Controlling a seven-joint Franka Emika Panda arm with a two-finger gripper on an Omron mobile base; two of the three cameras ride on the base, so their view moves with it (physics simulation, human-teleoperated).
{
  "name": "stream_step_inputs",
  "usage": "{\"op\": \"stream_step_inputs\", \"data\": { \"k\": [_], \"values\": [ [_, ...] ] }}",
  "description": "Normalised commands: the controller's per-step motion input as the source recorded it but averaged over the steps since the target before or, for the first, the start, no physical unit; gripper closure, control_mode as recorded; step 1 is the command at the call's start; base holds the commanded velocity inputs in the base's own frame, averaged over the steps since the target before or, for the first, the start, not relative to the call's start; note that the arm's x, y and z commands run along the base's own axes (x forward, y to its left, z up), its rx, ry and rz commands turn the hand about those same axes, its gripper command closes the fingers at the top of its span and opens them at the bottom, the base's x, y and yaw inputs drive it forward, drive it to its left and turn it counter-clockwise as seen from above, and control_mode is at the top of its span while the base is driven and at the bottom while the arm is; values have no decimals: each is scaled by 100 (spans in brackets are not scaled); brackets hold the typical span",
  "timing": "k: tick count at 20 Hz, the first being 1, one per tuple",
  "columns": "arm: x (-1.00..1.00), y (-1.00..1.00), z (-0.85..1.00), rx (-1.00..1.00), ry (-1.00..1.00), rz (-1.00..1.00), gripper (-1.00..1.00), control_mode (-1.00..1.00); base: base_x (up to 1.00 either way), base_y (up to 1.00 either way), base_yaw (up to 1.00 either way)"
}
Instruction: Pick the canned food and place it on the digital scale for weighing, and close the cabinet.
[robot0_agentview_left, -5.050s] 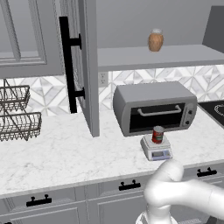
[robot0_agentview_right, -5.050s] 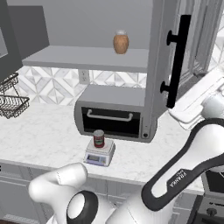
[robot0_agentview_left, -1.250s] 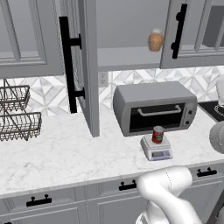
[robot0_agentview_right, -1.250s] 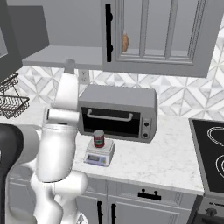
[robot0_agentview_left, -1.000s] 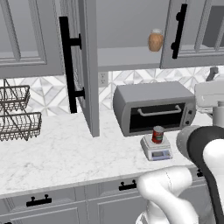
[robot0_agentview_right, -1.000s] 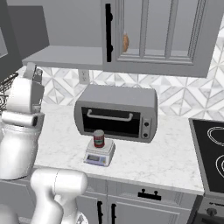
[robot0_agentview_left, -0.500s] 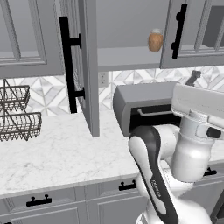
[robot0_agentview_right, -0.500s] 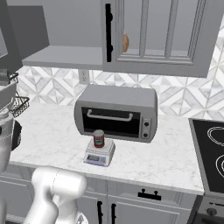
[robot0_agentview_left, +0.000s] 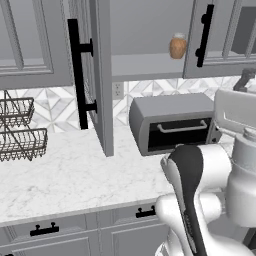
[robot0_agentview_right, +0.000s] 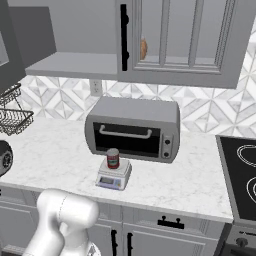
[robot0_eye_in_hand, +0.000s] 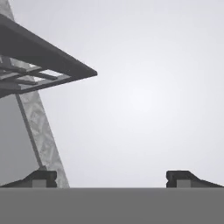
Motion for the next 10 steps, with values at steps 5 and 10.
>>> {"op": "stream_step_inputs", "data": {
  "k": [5, 10],
  "values": [
    [-100, 100, -43, -29, 23, 3, -100, -100, 0, 0, 0],
    [-100, 100, -99, -10, 4, 0, -100, -100, 0, 0, 0]
  ]
}}
